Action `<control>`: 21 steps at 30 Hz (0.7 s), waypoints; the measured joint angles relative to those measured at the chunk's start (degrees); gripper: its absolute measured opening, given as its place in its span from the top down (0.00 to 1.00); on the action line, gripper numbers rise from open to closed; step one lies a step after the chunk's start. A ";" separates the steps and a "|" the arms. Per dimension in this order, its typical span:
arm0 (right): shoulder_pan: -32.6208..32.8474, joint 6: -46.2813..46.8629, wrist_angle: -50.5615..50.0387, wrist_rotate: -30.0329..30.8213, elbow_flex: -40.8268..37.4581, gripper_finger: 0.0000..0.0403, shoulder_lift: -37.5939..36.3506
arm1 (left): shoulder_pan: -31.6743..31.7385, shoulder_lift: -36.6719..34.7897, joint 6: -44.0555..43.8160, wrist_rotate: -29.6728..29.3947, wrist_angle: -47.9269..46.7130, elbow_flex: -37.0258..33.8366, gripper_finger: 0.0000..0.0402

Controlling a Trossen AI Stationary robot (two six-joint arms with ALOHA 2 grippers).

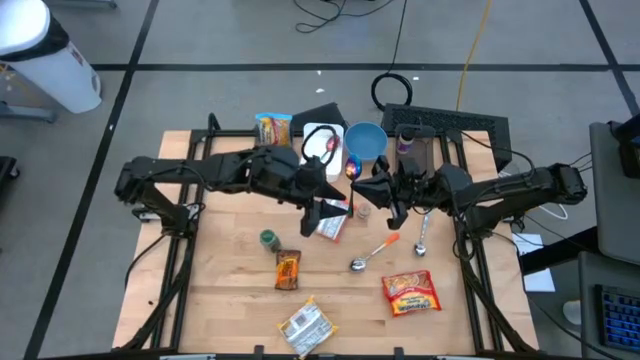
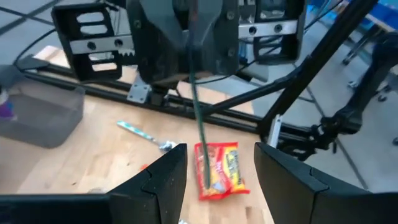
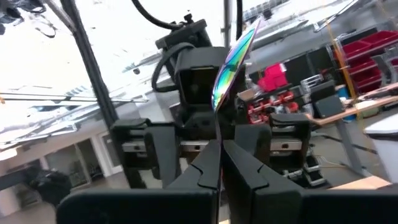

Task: Pick & Place Food Item
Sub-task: Put the blue spoon into the white bin

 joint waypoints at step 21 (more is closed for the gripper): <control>-0.22 -2.87 2.86 0.34 0.00 1.00 -0.02 | 1.32 5.00 -3.33 4.45 9.12 -0.07 0.51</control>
